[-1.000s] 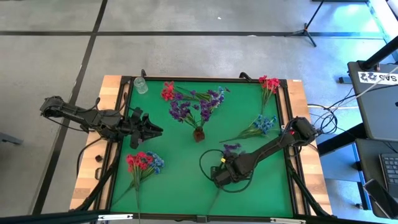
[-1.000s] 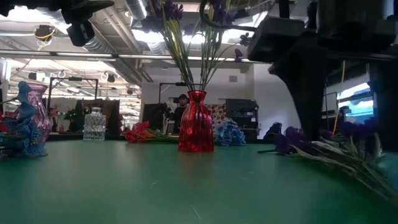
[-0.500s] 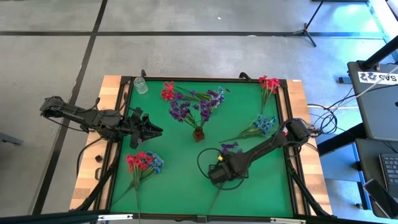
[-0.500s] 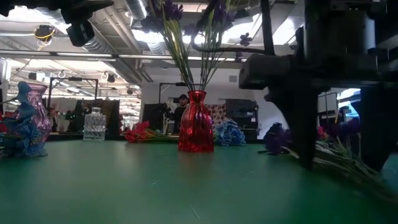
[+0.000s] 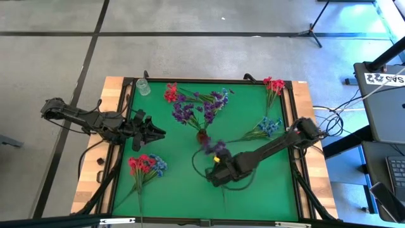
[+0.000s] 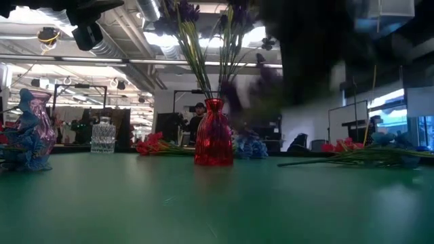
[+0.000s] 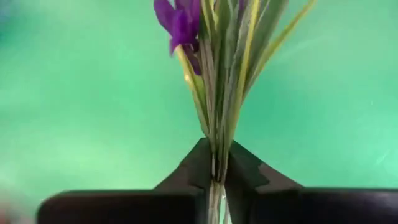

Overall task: Sort flowers into vase by color
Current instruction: Put the violet flowers into the red vase

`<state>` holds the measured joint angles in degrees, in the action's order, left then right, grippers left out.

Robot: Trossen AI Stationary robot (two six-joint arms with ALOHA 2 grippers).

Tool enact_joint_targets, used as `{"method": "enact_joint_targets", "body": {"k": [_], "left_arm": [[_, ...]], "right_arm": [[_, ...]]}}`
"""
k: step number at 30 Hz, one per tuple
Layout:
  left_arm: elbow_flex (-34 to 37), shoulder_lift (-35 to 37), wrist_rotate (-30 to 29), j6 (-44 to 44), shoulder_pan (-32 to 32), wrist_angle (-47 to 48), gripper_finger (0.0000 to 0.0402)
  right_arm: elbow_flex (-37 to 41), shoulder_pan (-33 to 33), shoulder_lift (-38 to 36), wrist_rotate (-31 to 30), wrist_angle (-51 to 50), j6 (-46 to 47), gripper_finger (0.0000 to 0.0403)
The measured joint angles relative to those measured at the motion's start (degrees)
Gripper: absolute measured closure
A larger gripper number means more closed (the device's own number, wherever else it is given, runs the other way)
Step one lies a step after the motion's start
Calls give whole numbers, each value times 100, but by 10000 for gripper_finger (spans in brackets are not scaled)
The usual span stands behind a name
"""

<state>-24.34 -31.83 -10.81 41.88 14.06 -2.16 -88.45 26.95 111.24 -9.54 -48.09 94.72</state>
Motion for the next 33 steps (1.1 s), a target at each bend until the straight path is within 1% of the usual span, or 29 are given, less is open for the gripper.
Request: {"method": "enact_joint_targets", "body": {"k": [2,5,7,9,11,12,13,15,17,18,21,23,25,28,33], "left_arm": [[0,-1,-2,-2,0,-3,278],[0,0,-27,-2,0,-16,278],[0,-2,-42,-1,0,-24,278],[0,-2,-42,-1,0,-90,278],[0,0,-42,1,0,-154,278],[0,-2,-44,1,0,-198,278],[0,-2,-46,1,0,-241,278],[0,-2,-44,1,0,-414,278],[0,2,-45,1,0,-518,278],[0,0,-44,1,0,-544,278],[0,0,-44,1,0,-534,278],[0,0,-46,1,0,-534,278],[0,0,-45,1,0,-531,278],[0,0,-46,1,0,-528,278],[0,0,-46,1,-1,-519,278]], "right_arm": [[-296,24,-209,-212,45,-1065,360],[-793,3,-508,-361,614,-2929,367],[-1137,-14,-651,-139,901,-3993,381],[-1457,-20,-698,155,920,-5152,392],[-1779,-27,-682,414,871,-6558,392],[-1959,-26,-670,406,895,-7130,390],[-2127,-23,-672,150,988,-7469,386],[-2391,-34,-696,-633,1419,-8130,385],[-2554,-61,-705,-1126,1817,-9013,391],[-2603,-94,-706,-1276,2032,-9401,394],[-2609,-193,-747,-1164,2481,-10062,394],[-2609,-235,-779,-1088,2476,-10313,394],[-2513,-293,-823,-860,2477,-10463,395],[-2135,-434,-1029,-536,2664,-10559,395],[-1020,-465,-1683,-477,3674,-10759,395]]}}
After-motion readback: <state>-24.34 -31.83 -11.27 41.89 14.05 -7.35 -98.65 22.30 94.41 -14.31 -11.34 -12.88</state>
